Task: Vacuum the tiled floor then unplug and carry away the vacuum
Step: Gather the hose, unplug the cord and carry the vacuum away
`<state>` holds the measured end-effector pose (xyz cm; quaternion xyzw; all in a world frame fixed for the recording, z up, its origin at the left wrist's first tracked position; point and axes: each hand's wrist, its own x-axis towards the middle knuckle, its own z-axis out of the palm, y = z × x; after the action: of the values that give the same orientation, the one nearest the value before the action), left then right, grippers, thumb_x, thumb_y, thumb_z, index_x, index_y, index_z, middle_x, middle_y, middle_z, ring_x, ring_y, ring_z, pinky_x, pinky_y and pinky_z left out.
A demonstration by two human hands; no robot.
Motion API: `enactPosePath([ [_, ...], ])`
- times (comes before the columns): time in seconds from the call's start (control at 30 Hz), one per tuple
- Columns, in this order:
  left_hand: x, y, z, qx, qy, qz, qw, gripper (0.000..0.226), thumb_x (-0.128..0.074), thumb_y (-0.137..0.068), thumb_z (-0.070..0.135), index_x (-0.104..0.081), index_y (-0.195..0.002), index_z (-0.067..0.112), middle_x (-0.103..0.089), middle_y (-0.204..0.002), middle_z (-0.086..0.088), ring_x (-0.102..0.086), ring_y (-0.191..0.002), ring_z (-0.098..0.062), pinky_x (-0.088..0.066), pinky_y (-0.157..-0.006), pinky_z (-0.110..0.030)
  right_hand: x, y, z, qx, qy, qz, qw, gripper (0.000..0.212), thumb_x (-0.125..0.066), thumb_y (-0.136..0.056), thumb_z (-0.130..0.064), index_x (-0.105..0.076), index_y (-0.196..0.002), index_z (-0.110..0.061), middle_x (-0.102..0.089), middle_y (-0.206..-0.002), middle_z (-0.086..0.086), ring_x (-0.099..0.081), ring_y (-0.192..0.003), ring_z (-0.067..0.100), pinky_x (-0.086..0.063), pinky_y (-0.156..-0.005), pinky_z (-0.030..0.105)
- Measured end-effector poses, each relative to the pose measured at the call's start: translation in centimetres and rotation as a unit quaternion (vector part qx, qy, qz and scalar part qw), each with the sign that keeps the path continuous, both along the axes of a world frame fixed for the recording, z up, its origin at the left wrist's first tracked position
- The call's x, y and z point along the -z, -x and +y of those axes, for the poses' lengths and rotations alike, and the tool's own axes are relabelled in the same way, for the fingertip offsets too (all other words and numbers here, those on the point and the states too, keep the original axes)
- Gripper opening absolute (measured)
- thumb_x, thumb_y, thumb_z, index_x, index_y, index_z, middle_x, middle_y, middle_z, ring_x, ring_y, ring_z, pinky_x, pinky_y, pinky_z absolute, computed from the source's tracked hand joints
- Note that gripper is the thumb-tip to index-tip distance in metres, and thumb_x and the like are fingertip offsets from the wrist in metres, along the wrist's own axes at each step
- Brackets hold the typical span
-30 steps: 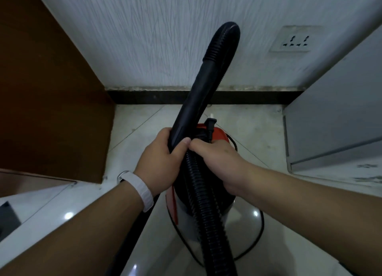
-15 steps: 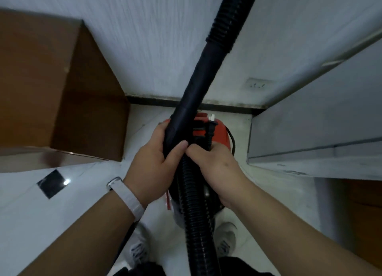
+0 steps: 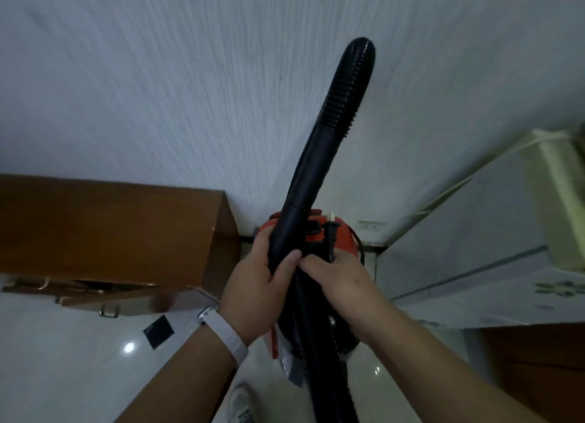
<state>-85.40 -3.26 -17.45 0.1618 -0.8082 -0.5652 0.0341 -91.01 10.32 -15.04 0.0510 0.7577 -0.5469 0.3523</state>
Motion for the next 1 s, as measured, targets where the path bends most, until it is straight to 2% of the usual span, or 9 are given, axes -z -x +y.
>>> enactPosePath([
  [0.1, -5.4, -1.2, 0.5, -0.031, 0.004, 0.02, 0.999, 0.045, -0.058, -0.092, 0.041, -0.046, -0.134, 0.032, -0.068, -0.098, 0.018, -0.067, -0.087, -0.001, -0.057, -0.075, -0.034, -5.1, -0.5, 0.1, -0.025, 0.012, 0.034, 0.999, 0.026, -0.065, -0.087, -0.034, -0.076, -0.091, -0.011, -0.08, -0.085, 0.008, -0.077, -0.077, 0.022, -0.06, -0.067, 0.033],
  [0.2, -10.4, -2.8, 1.4, -0.069, 0.017, 0.045, 0.996, 0.043, -0.057, -0.093, 0.036, -0.046, -0.135, 0.031, -0.069, -0.1, 0.014, -0.067, -0.089, 0.0, -0.056, -0.077, -0.03, -10.0, -1.4, 0.6, -0.061, 0.046, 0.059, 0.995, 0.024, -0.065, -0.088, -0.032, -0.077, -0.087, -0.012, -0.079, -0.081, 0.005, -0.076, -0.073, 0.019, -0.057, -0.058, 0.026],
  [0.37, -17.0, -5.6, 3.1, -0.14, 0.028, 0.095, 0.985, 0.034, -0.056, -0.095, 0.032, -0.049, -0.128, 0.029, -0.07, -0.1, 0.01, -0.067, -0.089, -0.003, -0.057, -0.08, -0.035, -16.0, -3.0, 1.4, -0.116, 0.098, 0.119, 0.981, 0.02, -0.066, -0.087, -0.032, -0.077, -0.086, -0.015, -0.079, -0.079, 0.001, -0.076, -0.069, 0.015, -0.055, -0.055, 0.022],
  [0.53, -21.3, -8.9, 4.0, -0.209, 0.043, 0.143, 0.966, 0.033, -0.055, -0.095, 0.032, -0.048, -0.126, 0.031, -0.068, -0.1, 0.014, -0.066, -0.09, 0.001, -0.056, -0.079, -0.029, -20.0, -4.7, 0.6, -0.177, 0.137, 0.15, 0.963, 0.024, -0.067, -0.083, -0.034, -0.076, -0.086, -0.012, -0.079, -0.078, 0.003, -0.077, -0.072, 0.018, -0.059, -0.063, 0.03],
  [0.63, -23.0, -11.2, 3.3, -0.248, 0.069, 0.158, 0.953, 0.033, -0.055, -0.095, 0.031, -0.048, -0.127, 0.029, -0.067, -0.099, 0.014, -0.065, -0.088, 0.002, -0.056, -0.077, -0.026, -21.7, -6.2, -0.9, -0.217, 0.156, 0.158, 0.95, 0.022, -0.067, -0.084, -0.034, -0.076, -0.083, -0.014, -0.079, -0.078, 0.003, -0.077, -0.072, 0.018, -0.058, -0.062, 0.029],
  [0.8, -25.1, -16.2, 1.5, -0.302, 0.099, 0.176, 0.932, 0.033, -0.056, -0.095, 0.028, -0.047, -0.126, 0.029, -0.065, -0.098, 0.015, -0.063, -0.087, 0.006, -0.049, -0.068, -0.009, -23.5, -10.0, -4.3, -0.278, 0.167, 0.161, 0.932, 0.024, -0.067, -0.083, -0.038, -0.076, -0.085, -0.015, -0.079, -0.079, 0.0, -0.076, -0.073, 0.016, -0.059, -0.064, 0.028],
  [0.87, -25.6, -18.7, 0.3, -0.324, 0.109, 0.174, 0.923, 0.031, -0.055, -0.094, 0.03, -0.047, -0.124, 0.033, -0.065, -0.098, 0.015, -0.063, -0.086, 0.006, -0.049, -0.067, -0.01, -23.7, -12.1, -6.2, -0.296, 0.168, 0.158, 0.927, 0.026, -0.067, -0.081, -0.04, -0.075, -0.087, -0.015, -0.079, -0.078, 0.0, -0.076, -0.073, 0.017, -0.061, -0.067, 0.032],
  [0.93, -25.8, -21.5, -1.1, -0.349, 0.12, 0.169, 0.914, 0.03, -0.055, -0.094, 0.033, -0.046, -0.122, 0.038, -0.066, -0.096, 0.015, -0.064, -0.085, 0.004, -0.051, -0.069, -0.017, -23.8, -14.6, -8.3, -0.316, 0.165, 0.163, 0.92, 0.034, -0.067, -0.073, -0.047, -0.075, -0.085, -0.017, -0.079, -0.078, 0.0, -0.076, -0.076, 0.02, -0.062, -0.074, 0.038],
  [1.0, -25.7, -24.8, -2.7, -0.372, 0.124, 0.169, 0.904, 0.03, -0.055, -0.094, 0.034, -0.046, -0.122, 0.039, -0.067, -0.096, 0.016, -0.064, -0.086, 0.001, -0.053, -0.073, -0.025, -23.8, -17.5, -10.4, -0.339, 0.163, 0.156, 0.913, 0.034, -0.067, -0.073, -0.048, -0.075, -0.087, -0.017, -0.079, -0.079, 0.001, -0.076, -0.075, 0.02, -0.061, -0.072, 0.037],
])
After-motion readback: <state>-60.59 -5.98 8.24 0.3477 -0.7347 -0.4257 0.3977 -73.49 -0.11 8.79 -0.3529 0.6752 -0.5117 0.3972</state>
